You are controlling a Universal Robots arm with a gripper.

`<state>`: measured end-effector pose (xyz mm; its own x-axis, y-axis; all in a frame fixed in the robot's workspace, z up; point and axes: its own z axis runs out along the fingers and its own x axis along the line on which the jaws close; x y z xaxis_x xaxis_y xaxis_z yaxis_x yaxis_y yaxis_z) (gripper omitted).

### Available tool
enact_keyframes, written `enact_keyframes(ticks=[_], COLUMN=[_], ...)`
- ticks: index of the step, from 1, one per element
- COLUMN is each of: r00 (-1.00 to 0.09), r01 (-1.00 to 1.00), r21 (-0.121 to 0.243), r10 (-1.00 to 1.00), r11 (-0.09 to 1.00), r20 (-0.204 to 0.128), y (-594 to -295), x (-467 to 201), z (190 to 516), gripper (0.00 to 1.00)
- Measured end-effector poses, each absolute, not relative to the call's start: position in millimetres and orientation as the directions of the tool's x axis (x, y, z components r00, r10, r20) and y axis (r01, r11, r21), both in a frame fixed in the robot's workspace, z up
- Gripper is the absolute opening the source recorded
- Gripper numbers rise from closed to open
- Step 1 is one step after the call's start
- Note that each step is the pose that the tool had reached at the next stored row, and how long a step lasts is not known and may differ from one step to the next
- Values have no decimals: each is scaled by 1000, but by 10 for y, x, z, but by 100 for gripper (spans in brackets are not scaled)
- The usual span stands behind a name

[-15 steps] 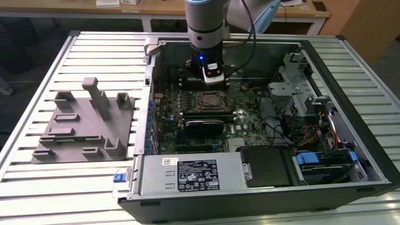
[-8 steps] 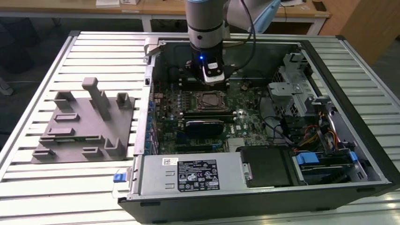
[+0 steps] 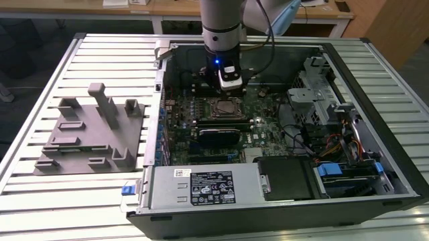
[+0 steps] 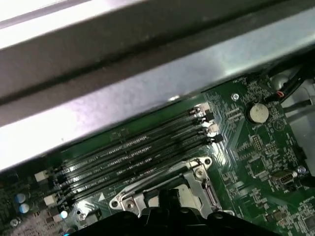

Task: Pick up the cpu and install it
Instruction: 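Install the first cpu locking lever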

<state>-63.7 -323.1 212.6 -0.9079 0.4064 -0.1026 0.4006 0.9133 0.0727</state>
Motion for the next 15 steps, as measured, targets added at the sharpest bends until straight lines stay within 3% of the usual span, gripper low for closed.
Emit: enact_keyframes(ticks=[10, 15], r00=[-909, -918], r01=[399, 381], r21=[54, 26], r10=[403, 382], r11=[915, 924], r20=[-111, -108], y=[-3402, -3405], x=[-636, -625], z=[2125, 2122], gripper=[11, 11])
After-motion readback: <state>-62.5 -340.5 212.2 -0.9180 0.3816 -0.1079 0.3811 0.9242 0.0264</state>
